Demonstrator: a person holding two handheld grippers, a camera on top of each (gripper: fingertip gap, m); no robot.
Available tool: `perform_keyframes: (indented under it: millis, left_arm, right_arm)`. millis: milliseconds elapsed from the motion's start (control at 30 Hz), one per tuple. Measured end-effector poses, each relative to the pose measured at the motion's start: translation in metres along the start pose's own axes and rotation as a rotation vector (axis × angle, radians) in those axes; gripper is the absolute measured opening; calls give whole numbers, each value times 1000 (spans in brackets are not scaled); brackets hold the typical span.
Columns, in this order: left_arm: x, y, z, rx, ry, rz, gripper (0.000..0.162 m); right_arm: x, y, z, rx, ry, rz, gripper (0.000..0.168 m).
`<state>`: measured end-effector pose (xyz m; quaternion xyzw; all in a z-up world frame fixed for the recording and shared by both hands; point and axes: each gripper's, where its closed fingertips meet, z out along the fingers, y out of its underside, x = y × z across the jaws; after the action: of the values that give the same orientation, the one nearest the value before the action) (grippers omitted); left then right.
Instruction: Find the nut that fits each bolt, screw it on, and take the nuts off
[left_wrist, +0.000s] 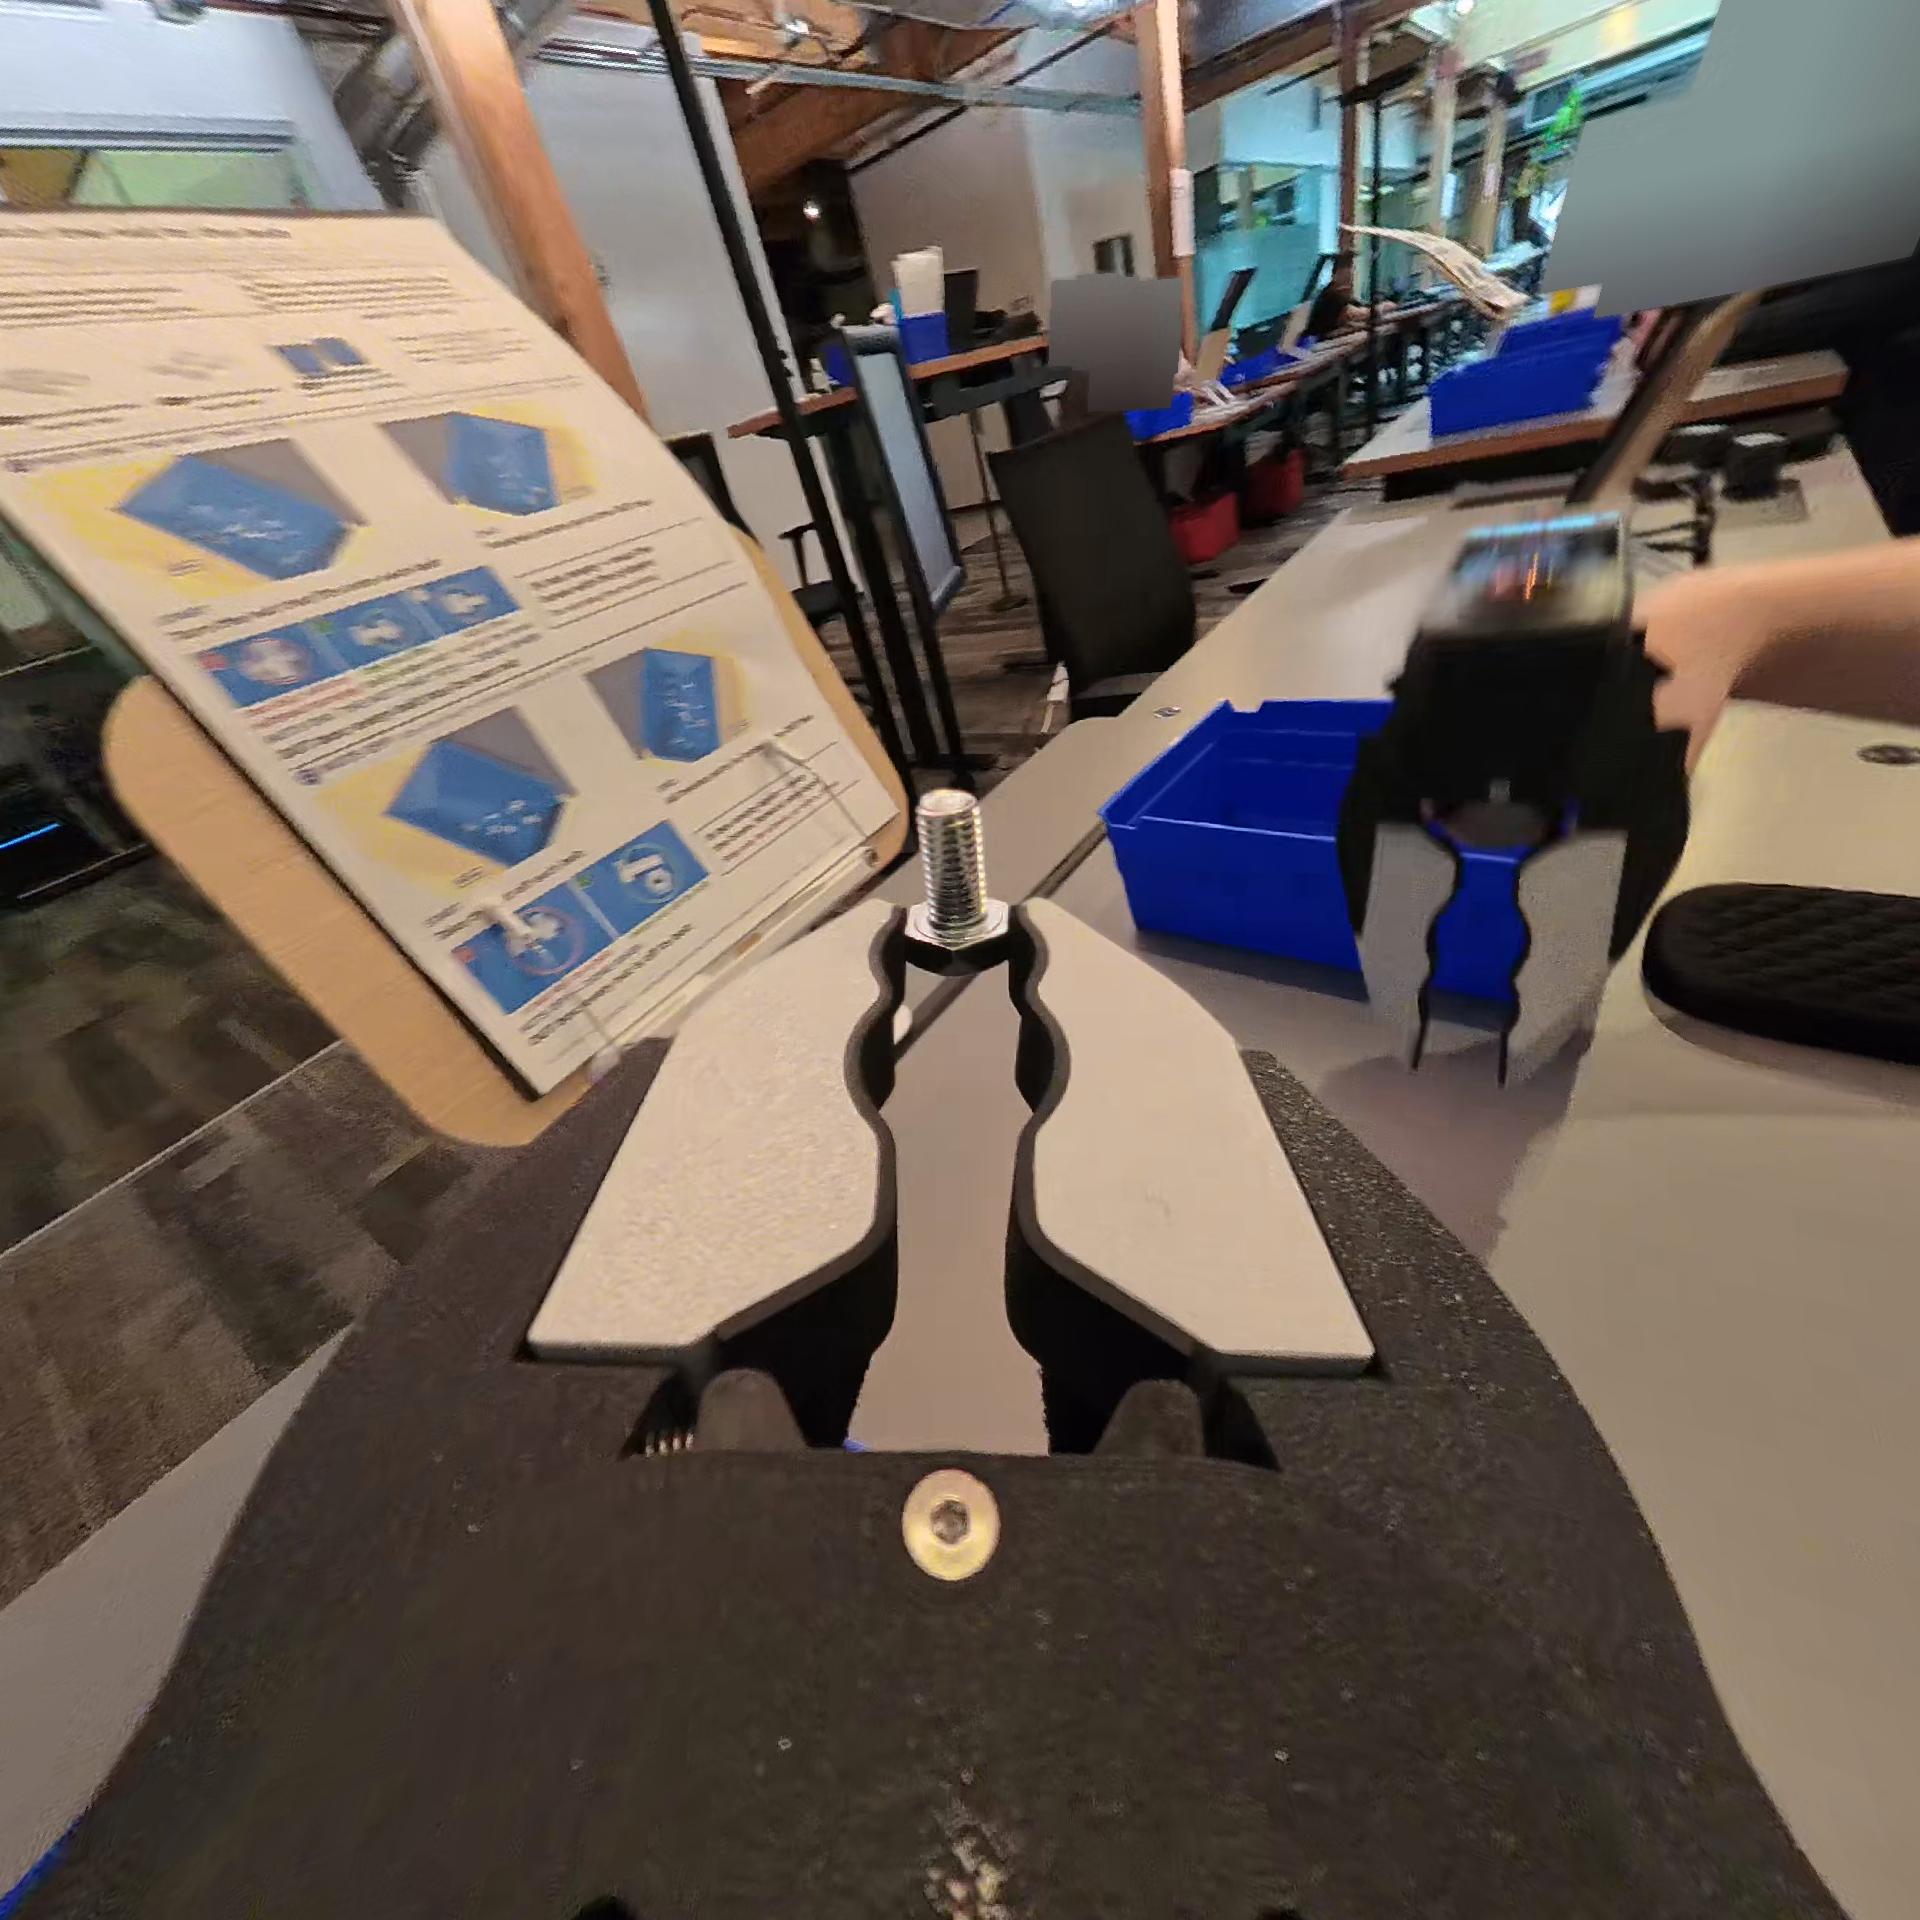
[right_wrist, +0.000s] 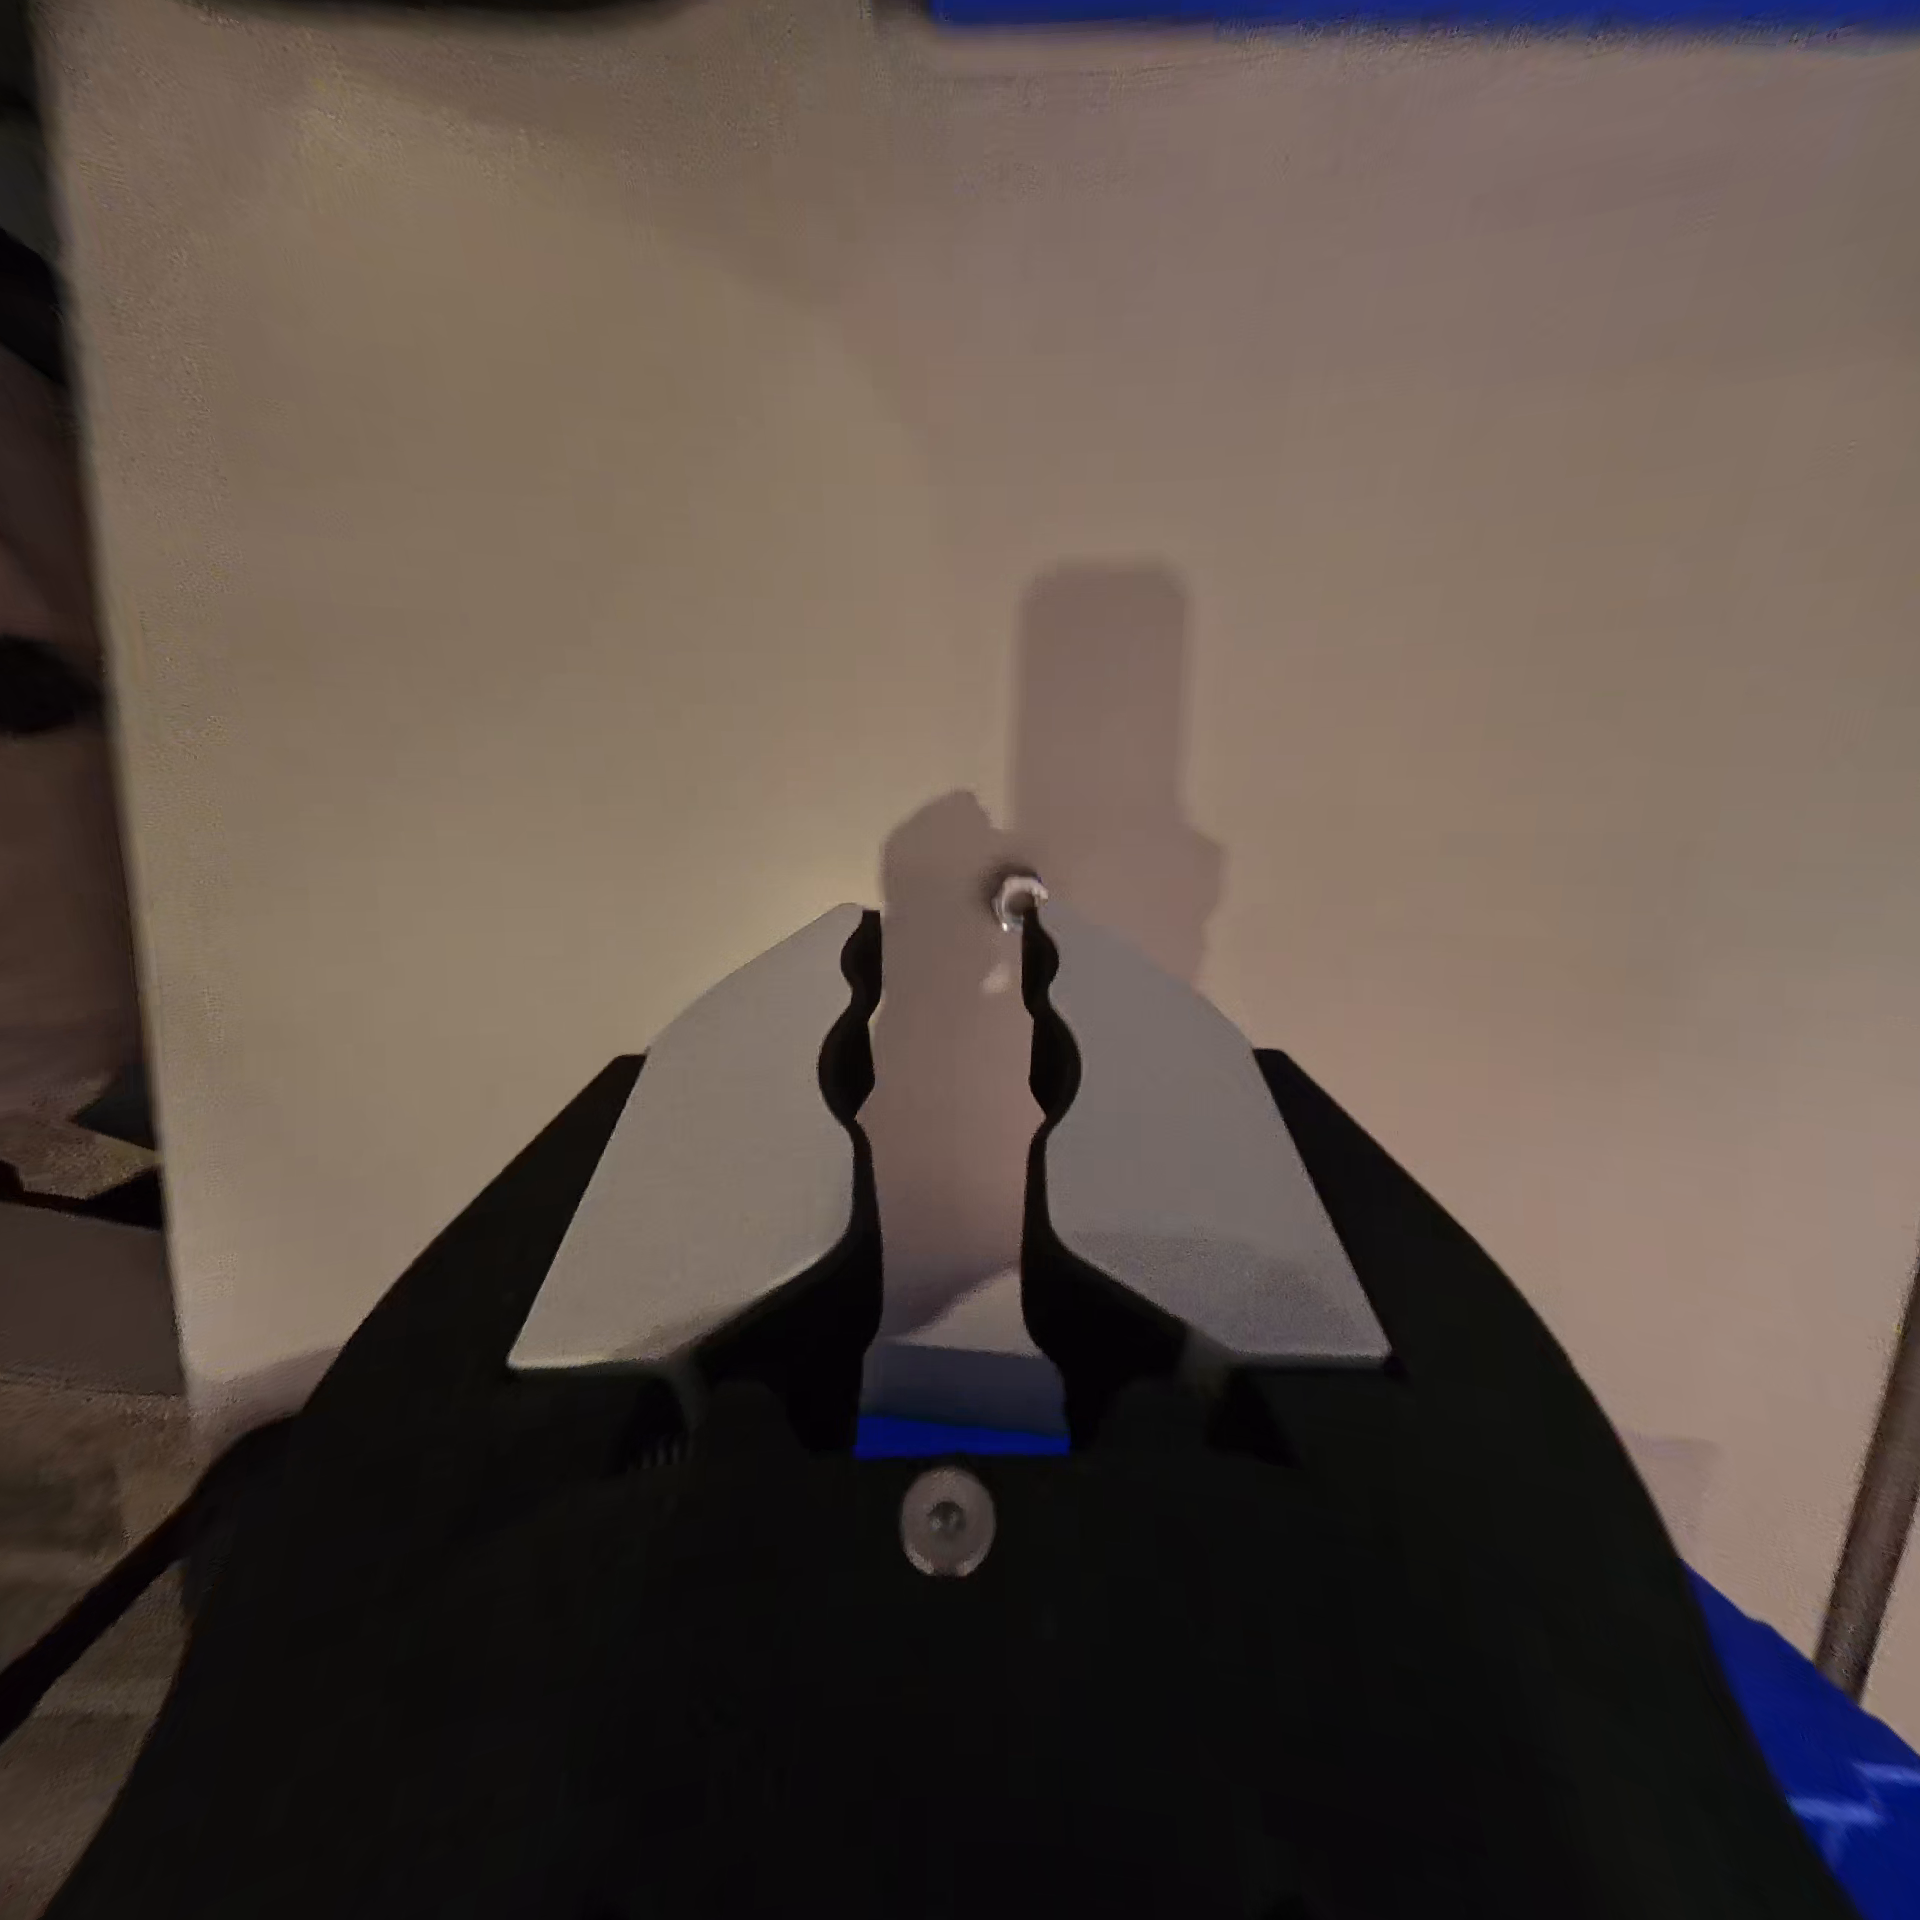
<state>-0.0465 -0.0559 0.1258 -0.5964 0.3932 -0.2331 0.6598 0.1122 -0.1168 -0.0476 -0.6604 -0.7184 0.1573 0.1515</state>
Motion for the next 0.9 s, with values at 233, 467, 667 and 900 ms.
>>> perform_keyframes:
  millis: [233,467,667,900]
  left_arm:
    - [-18,-9,-29,76,-15,-57,18]
    - [-10,-11,-26,76,28,-43,18]
    - [-6,-11,-23,75,54,-52,18]
    - [-4,-9,-19,72,72,-59,18]
  right_arm:
    - [10,40,65,-154,-20,42,26]
    - [13,42,80,-218,11,-231,25]
    - [14,50,90,-308,-22,-298,27]
    - [19,50,91,-309,-27,-305,22]
